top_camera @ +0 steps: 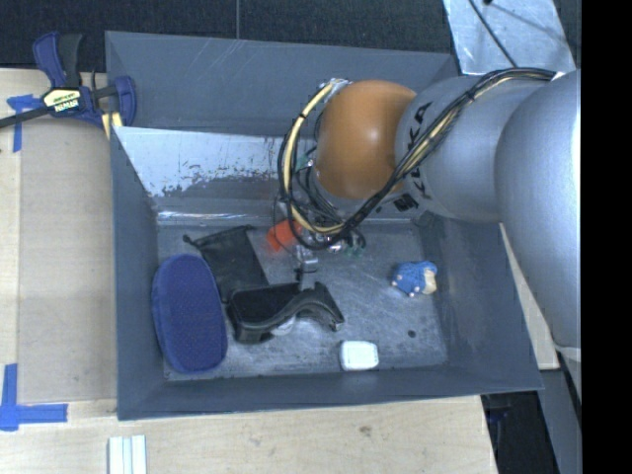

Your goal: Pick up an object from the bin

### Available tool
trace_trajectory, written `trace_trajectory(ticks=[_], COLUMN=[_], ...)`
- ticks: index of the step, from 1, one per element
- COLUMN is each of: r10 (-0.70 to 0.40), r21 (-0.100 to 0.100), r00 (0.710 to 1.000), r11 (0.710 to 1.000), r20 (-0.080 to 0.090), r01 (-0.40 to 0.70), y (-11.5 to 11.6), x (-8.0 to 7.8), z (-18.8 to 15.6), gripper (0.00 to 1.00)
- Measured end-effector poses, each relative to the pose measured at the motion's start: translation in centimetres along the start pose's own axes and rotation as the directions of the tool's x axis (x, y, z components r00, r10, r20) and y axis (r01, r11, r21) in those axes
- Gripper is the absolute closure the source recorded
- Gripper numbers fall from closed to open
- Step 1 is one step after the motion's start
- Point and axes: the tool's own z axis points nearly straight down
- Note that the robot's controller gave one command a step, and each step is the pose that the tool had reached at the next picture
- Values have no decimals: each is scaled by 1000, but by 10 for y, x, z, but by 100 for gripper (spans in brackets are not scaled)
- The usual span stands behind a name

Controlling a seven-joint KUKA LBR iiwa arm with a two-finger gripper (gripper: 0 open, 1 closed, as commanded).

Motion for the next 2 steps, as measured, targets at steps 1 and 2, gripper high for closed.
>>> trace_trajectory(ticks=[1, 2], r10=[1, -35], r21=[3, 3], r00=[1000, 999], r11=[1000, 999], r20=[-19, -15], r01=[-1, 35], y=[-1, 0], x=[7, -10], z=[7, -132], gripper=[100, 100])
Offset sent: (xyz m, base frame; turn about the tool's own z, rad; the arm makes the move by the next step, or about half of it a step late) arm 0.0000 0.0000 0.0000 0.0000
